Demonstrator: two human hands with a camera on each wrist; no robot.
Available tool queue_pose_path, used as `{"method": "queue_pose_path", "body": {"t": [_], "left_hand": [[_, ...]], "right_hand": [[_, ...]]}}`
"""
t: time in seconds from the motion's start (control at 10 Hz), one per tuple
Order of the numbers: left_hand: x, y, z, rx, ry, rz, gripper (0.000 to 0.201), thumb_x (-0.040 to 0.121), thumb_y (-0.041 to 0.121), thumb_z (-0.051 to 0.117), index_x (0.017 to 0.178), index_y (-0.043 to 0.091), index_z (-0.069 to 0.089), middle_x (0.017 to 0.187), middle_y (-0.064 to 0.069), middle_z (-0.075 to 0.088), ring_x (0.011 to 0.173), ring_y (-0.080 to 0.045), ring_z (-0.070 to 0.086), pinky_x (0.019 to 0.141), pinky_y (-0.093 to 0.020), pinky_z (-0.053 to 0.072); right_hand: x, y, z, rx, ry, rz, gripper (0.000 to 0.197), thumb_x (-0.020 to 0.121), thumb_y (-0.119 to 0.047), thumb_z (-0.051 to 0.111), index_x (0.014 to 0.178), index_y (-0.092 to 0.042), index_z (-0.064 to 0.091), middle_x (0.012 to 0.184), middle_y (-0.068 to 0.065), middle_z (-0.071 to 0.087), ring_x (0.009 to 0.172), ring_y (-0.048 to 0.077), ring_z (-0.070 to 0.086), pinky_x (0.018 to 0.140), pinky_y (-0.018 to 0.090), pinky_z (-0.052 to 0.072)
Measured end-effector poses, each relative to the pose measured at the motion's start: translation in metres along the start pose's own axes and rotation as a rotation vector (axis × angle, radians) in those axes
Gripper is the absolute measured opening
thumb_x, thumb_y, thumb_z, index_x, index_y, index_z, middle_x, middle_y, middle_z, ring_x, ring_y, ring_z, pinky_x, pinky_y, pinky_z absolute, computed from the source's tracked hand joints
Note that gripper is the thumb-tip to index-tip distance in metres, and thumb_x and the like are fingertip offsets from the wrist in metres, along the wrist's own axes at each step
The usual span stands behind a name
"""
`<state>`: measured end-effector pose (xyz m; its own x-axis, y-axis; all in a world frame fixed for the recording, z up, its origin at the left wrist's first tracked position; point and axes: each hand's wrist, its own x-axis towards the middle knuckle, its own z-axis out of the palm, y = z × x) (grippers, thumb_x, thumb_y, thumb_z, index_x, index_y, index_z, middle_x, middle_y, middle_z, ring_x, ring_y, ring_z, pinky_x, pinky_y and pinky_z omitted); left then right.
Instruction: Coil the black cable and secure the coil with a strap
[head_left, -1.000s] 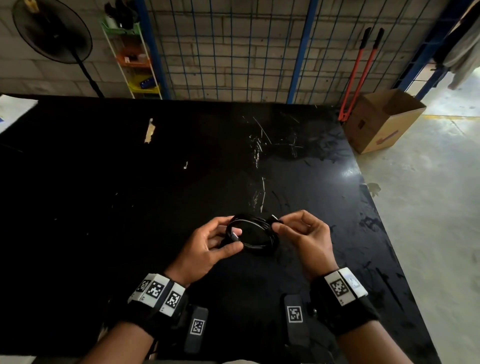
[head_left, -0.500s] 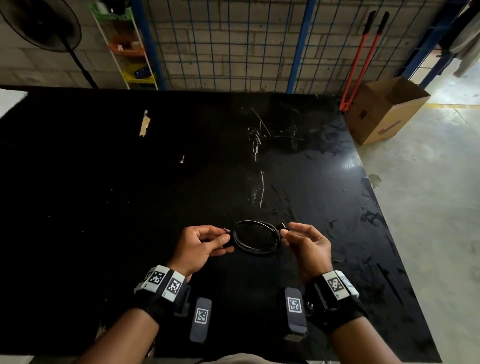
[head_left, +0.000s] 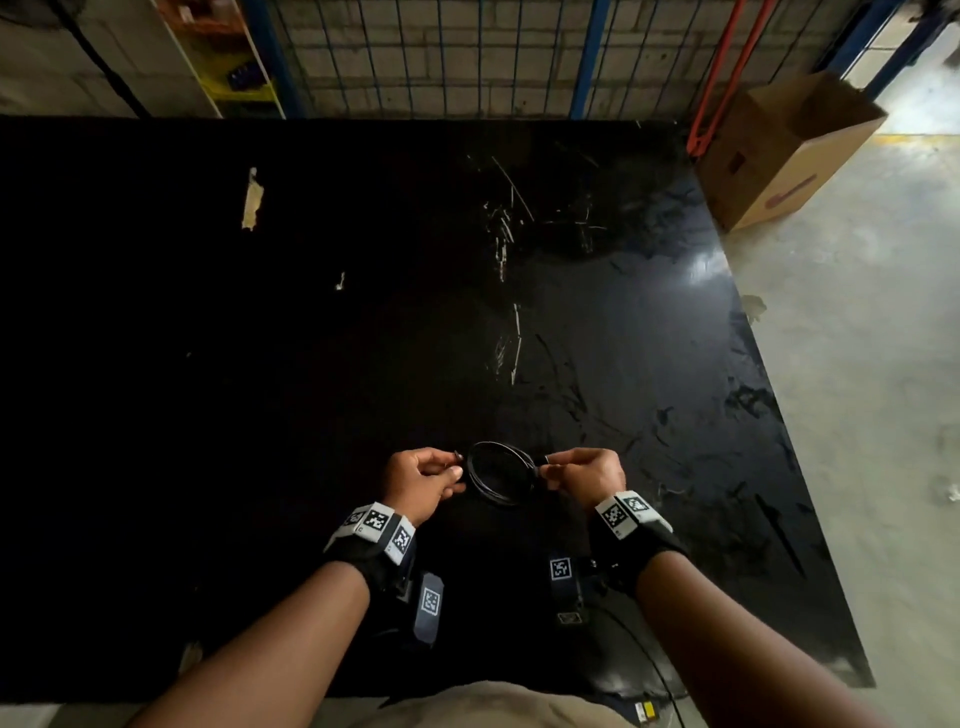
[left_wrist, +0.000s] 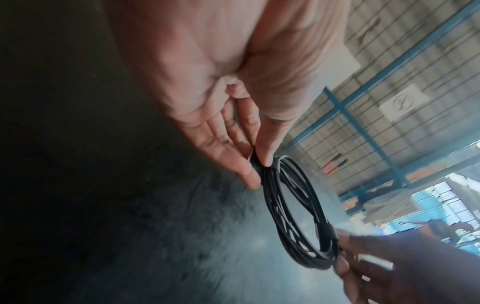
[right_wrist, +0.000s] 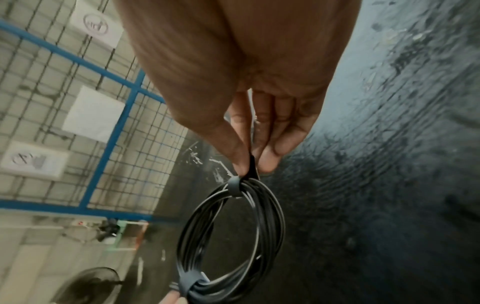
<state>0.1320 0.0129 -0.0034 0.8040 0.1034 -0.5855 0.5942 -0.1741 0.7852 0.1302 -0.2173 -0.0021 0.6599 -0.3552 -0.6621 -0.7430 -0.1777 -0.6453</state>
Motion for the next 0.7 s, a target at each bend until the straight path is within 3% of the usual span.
{"method": "queue_pose_path", "body": {"t": [0.1, 0.2, 0.3, 0.4, 0.5, 0.6, 0.7], "left_hand": [[0.016, -0.016, 0.012, 0.053, 0.006, -0.033, 0.018, 0.092, -0.010, 0.069, 0.109, -0.004, 0.072, 0.097, -0.016, 0.075, 0.069, -0.017, 0.072, 0.051, -0.009, 0.050], [0.027, -0.016, 0.019, 0.072, 0.001, -0.043, 0.030, 0.092, -0.003, 0.071, 0.121, 0.003, 0.070, 0.120, -0.024, 0.072, 0.087, -0.024, 0.073, 0.065, -0.018, 0.054], [0.032, -0.009, 0.019, 0.152, -0.005, -0.036, 0.041, 0.091, 0.006, 0.075, 0.132, 0.010, 0.066, 0.130, -0.017, 0.068, 0.115, -0.025, 0.066, 0.092, -0.030, 0.053], [0.033, -0.009, 0.005, 0.340, 0.017, 0.026, 0.044, 0.090, 0.016, 0.077, 0.133, 0.016, 0.066, 0.129, -0.009, 0.067, 0.121, -0.024, 0.066, 0.099, -0.030, 0.051], [0.033, -0.021, -0.026, 0.432, 0.012, 0.036, 0.036, 0.090, 0.017, 0.077, 0.125, 0.018, 0.071, 0.119, -0.009, 0.073, 0.113, -0.023, 0.069, 0.093, -0.028, 0.050], [0.028, -0.040, -0.074, 0.448, 0.033, 0.009, 0.023, 0.092, 0.011, 0.075, 0.115, 0.013, 0.077, 0.102, -0.009, 0.077, 0.103, -0.024, 0.072, 0.076, -0.016, 0.046], [0.009, -0.070, -0.131, 0.412, 0.149, -0.075, 0.016, 0.092, 0.005, 0.074, 0.103, 0.015, 0.079, 0.085, -0.009, 0.078, 0.088, -0.026, 0.076, 0.064, -0.008, 0.048]], "right_hand": [[0.013, 0.003, 0.008, -0.093, 0.053, -0.007, 0.015, 0.076, -0.016, 0.086, 0.068, -0.024, 0.076, 0.078, 0.004, 0.081, 0.087, 0.021, 0.078, 0.089, 0.034, 0.063], [0.023, 0.000, 0.013, -0.111, 0.081, 0.007, 0.013, 0.077, -0.019, 0.083, 0.070, -0.027, 0.076, 0.088, 0.005, 0.081, 0.091, 0.020, 0.076, 0.090, 0.033, 0.062], [0.031, 0.002, 0.016, -0.116, 0.032, -0.007, 0.013, 0.081, -0.020, 0.078, 0.089, -0.028, 0.083, 0.096, 0.004, 0.082, 0.097, 0.020, 0.076, 0.094, 0.032, 0.061], [0.035, 0.013, 0.010, -0.149, 0.005, -0.006, 0.021, 0.081, -0.022, 0.074, 0.097, -0.030, 0.084, 0.099, 0.002, 0.082, 0.099, 0.020, 0.076, 0.097, 0.034, 0.060], [0.037, 0.032, -0.010, -0.179, 0.015, -0.038, 0.010, 0.082, -0.025, 0.074, 0.084, -0.033, 0.080, 0.092, 0.001, 0.082, 0.094, 0.019, 0.075, 0.095, 0.033, 0.059], [0.031, 0.060, -0.044, -0.238, 0.043, -0.035, 0.013, 0.088, -0.018, 0.074, 0.081, -0.027, 0.079, 0.079, 0.001, 0.078, 0.072, 0.011, 0.073, 0.075, 0.022, 0.056], [0.014, 0.102, -0.089, -0.267, 0.121, 0.010, 0.010, 0.088, -0.012, 0.078, 0.084, -0.021, 0.081, 0.084, 0.005, 0.081, 0.058, 0.001, 0.072, 0.055, 0.004, 0.047]]}}
